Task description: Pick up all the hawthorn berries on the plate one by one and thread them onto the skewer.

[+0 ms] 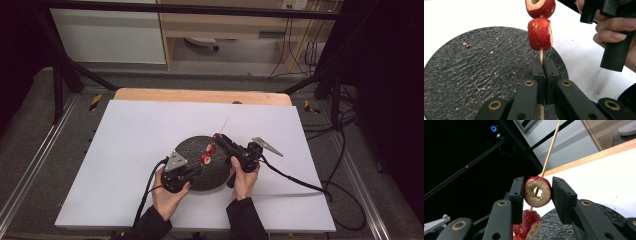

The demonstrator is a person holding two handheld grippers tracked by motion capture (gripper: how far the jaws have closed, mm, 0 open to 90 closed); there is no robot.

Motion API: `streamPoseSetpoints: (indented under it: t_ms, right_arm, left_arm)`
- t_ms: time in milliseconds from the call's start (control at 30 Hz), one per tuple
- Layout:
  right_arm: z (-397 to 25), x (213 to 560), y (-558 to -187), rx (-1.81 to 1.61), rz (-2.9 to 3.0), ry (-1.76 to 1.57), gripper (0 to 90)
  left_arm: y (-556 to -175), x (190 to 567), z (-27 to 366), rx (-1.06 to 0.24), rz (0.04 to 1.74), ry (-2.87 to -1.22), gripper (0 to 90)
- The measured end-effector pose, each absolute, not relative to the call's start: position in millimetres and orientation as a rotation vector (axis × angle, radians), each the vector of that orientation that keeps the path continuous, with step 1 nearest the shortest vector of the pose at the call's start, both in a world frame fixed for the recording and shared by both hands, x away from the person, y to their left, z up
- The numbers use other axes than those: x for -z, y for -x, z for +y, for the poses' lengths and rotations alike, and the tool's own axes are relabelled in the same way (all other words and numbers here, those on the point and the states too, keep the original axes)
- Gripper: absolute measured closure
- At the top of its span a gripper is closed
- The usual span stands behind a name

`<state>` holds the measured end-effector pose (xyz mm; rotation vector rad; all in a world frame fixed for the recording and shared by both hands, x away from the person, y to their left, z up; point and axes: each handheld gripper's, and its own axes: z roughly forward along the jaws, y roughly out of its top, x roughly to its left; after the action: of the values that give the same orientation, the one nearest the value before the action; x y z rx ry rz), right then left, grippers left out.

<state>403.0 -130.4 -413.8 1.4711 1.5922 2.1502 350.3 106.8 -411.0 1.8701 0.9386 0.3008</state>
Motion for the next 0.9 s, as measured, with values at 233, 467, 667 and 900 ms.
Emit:
streamPoseSetpoints:
  t_ms: [233, 467, 667, 900]
  right_arm:
    - [-131.6, 412.6, -400.0, -2.128, 1.627, -1.459, 61.0]
    - [-141.7, 404.1, -398.3, -2.03, 1.72, -1.412, 37.9]
    - [-157.3, 402.6, -396.2, -1.837, 1.883, -1.346, 14.9]
    - [-176.8, 409.4, -392.4, -1.608, 2.118, -1.253, 2.8]
  left_arm:
    - [-351.4, 411.9, 109.8, -0.288, 0.919, -1.873, 88.8]
    - [-349.5, 417.9, 121.8, -0.275, 0.911, -1.893, 88.8]
    - [-348.7, 415.9, 136.8, -0.267, 0.896, -1.914, 88.7]
    - [-348.6, 410.4, 153.0, -0.263, 0.883, -1.95, 88.7]
